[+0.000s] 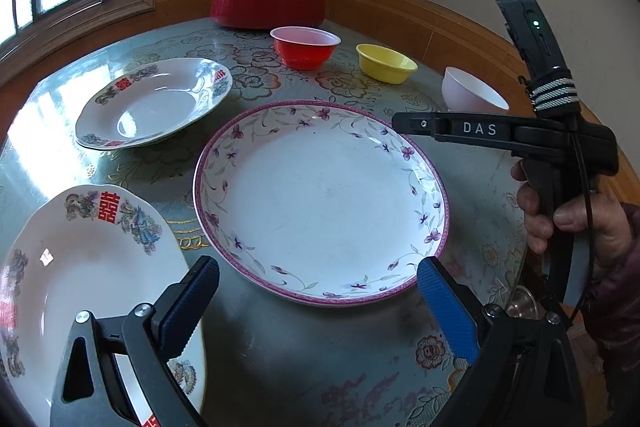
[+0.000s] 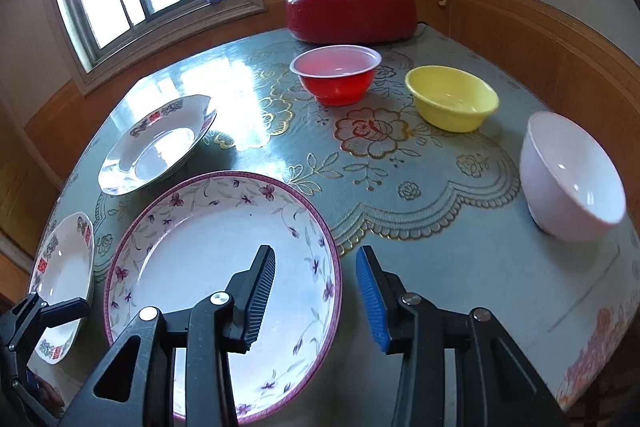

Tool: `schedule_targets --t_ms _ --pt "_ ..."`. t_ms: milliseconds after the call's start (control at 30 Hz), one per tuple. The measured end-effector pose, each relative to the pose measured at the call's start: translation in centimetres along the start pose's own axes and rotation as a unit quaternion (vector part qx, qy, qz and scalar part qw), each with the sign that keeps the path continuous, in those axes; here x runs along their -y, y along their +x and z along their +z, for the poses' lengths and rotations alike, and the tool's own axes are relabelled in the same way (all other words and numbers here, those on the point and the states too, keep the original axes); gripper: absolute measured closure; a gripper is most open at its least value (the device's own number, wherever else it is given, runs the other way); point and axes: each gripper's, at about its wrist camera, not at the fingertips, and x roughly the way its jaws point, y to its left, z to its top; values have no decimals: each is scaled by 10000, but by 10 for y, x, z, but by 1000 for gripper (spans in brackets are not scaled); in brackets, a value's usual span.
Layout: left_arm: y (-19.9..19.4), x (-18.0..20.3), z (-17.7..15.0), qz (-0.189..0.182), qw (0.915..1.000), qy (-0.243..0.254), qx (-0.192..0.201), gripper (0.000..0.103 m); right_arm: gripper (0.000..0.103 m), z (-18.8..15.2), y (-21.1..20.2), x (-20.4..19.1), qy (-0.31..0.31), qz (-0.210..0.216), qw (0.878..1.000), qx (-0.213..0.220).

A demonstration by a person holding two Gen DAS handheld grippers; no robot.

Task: Organize plates and bowls
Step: 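Move the right tool to the rim of the pink-rimmed floral plate, then grasp the floral plate rim with the right tool and slide it across the table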

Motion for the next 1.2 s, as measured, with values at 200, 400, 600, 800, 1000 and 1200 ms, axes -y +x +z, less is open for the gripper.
schedule_targets --t_ms 200,400,600,800,1000,1200 --pt "4 3 3 362 9977 -552 134 8 61 20 41 -2 -825 644 9932 -502" --pt "6 15 0 851 9899 -1096 273 18 76 27 65 -4 -1679 1078 9771 -739" --pt "8 21 -20 1244 9760 -1773 216 38 84 28 65 3 -2362 1441 9580 -747" --pt "9 16 -36 1483 9602 -2352 272 46 84 22 55 6 -2822 1615 9420 -837" --pt "26 18 -26 1513 9582 -2419 228 48 84 32 62 12 -2573 1889 9436 -879" --pt "36 8 -14 1886 9523 -2389 220 47 83 34 72 4 -2352 2003 9485 -699"
